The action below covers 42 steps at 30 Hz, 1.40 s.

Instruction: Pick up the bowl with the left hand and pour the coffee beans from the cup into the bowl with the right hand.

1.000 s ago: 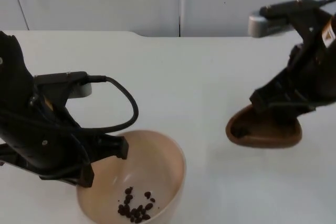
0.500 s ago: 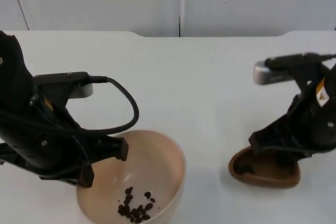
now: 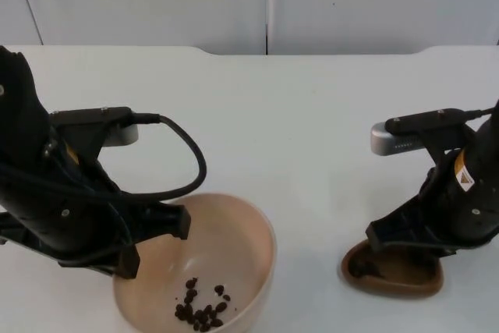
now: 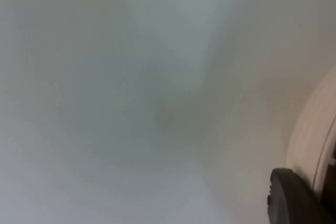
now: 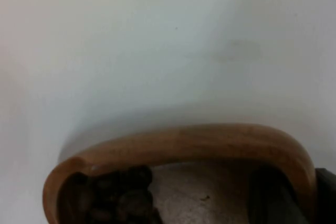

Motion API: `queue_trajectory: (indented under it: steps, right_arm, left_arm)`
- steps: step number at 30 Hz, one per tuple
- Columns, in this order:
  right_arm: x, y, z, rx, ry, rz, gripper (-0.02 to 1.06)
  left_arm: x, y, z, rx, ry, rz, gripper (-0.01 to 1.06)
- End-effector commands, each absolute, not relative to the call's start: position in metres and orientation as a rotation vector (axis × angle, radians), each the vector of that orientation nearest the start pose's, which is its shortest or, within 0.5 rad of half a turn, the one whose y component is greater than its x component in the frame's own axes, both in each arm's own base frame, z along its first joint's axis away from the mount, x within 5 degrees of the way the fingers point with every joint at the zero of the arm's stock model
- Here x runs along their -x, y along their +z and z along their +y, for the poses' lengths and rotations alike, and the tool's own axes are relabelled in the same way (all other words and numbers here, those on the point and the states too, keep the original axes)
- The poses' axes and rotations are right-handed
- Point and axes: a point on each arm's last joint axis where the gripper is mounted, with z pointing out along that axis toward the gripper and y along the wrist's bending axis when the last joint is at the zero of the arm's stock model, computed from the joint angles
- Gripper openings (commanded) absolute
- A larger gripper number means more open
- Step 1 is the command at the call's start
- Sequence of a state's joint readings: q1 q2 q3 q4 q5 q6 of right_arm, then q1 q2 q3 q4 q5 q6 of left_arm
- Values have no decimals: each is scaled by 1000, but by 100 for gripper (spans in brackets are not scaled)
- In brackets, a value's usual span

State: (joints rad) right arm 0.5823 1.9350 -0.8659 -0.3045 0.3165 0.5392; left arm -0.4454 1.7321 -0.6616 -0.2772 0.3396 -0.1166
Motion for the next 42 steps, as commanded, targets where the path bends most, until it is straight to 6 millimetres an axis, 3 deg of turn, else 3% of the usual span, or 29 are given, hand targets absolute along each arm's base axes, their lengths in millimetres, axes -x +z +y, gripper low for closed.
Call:
queue_trajectory:
  steps: [1, 4, 6, 7, 8, 12, 13, 17, 24, 28, 34, 35, 39, 40, 42]
  right_arm:
    - [-272, 89, 167, 454, 35, 2807, 0]
    - [-272, 89, 167, 454, 34, 2809, 0]
    - [-272, 89, 167, 451, 35, 2809, 3]
    - [-272, 89, 167, 451, 35, 2809, 5]
    - [-272, 89, 167, 451, 35, 2809, 5]
    - [-273, 89, 168, 451, 48, 2797, 32]
    - [-273, 89, 168, 451, 48, 2797, 32]
    - [-275, 90, 170, 435, 75, 2780, 59]
    - [-275, 95, 170, 426, 82, 2770, 80]
    - [-275, 117, 169, 410, 110, 2719, 81]
    - [-266, 189, 162, 381, 175, 2554, 81]
    - [-266, 189, 162, 381, 175, 2554, 81]
    - [-249, 243, 151, 366, 230, 2410, 81]
    - [-249, 243, 151, 366, 230, 2410, 81]
    - [-238, 269, 144, 365, 254, 2331, 81]
  left_arm:
    - [-231, 108, -118, -129, -260, 2956, 0]
    - [-231, 109, -119, -125, -263, 2955, 6]
    - [-231, 109, -119, -121, -266, 2953, 20]
    - [-231, 111, -119, -121, -269, 2947, 32]
    - [-231, 111, -119, -121, -269, 2947, 32]
    - [-232, 118, -119, -121, -282, 2916, 62]
    - [-232, 118, -119, -121, -282, 2916, 62]
    - [-232, 131, -119, -129, -304, 2862, 76]
    - [-231, 153, -118, -131, -342, 2782, 77]
    - [-229, 165, -117, -132, -363, 2736, 77]
    - [-224, 189, -115, -132, -404, 2643, 77]
    - [-224, 189, -115, -132, -404, 2643, 77]
    - [-219, 207, -113, -133, -433, 2574, 77]
    - [-219, 207, -113, -133, -433, 2574, 77]
    - [-215, 219, -111, -134, -451, 2527, 77]
